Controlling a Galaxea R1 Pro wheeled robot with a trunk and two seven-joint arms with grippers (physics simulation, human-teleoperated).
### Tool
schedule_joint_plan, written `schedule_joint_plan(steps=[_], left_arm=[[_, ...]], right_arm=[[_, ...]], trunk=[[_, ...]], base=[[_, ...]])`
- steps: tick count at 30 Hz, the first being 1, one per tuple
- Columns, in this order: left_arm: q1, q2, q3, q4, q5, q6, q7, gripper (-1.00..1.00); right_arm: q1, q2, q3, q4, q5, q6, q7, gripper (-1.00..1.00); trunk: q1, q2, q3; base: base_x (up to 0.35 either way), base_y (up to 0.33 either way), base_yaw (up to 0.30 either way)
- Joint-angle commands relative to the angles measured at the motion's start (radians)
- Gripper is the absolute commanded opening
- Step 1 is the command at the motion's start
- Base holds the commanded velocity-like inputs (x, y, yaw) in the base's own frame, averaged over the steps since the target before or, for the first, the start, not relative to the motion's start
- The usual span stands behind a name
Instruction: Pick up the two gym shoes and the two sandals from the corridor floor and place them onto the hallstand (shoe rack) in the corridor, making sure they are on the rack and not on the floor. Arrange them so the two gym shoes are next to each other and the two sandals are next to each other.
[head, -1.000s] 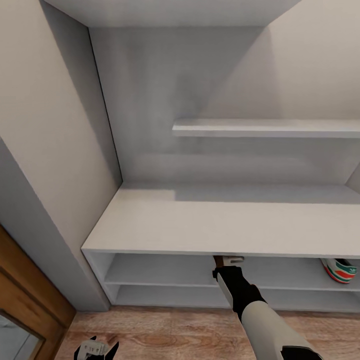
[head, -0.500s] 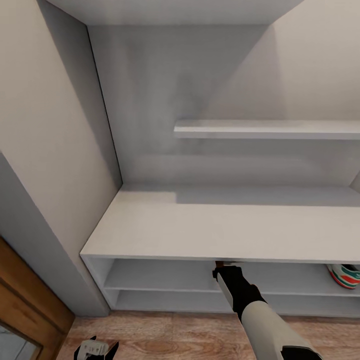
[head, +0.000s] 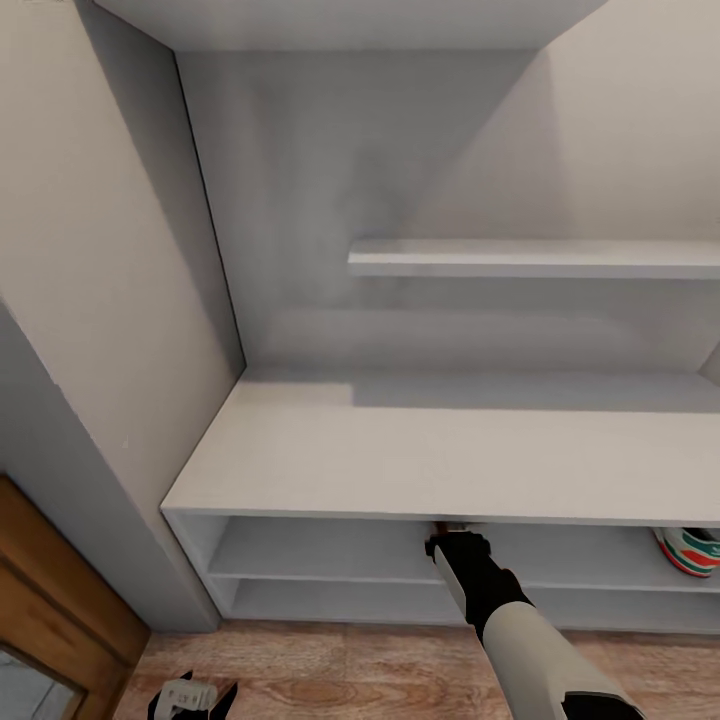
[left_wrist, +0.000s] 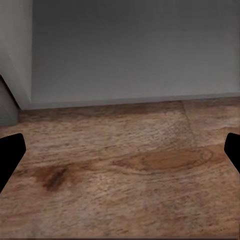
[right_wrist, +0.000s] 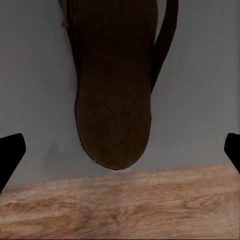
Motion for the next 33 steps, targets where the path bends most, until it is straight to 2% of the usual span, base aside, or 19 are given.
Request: schedule_joint_plan(steps=[1, 24, 33], left_arm=[[-0.001, 0.000, 0.002, 0.001, 0.010, 0.002, -0.010, 1.00], [-0.001, 0.000, 0.010, 0.002, 0.015, 0.000, -0.008, 1.00], [-0.001, 0.001, 0.014, 0.002, 0.019, 0.000, -0.005, 1.00]], right_arm=[[0.000, 0.001, -0.006, -0.002, 0.011, 0.006, 0.002, 1.00], [0.000, 0.001, -0.008, 0.003, 0.010, 0.002, 0.004, 1.00], [0.001, 0.001, -0.008, 0.018, 0.011, -0.030, 0.005, 1.00]], trunk=[[0.000, 0.000, -0.001], [0.000, 0.000, -0.001], [0.000, 0.000, -0.001]], base=[[-0.151, 0.000, 0.000], [-0.314, 0.000, 0.000], [-0.336, 0.000, 0.000]])
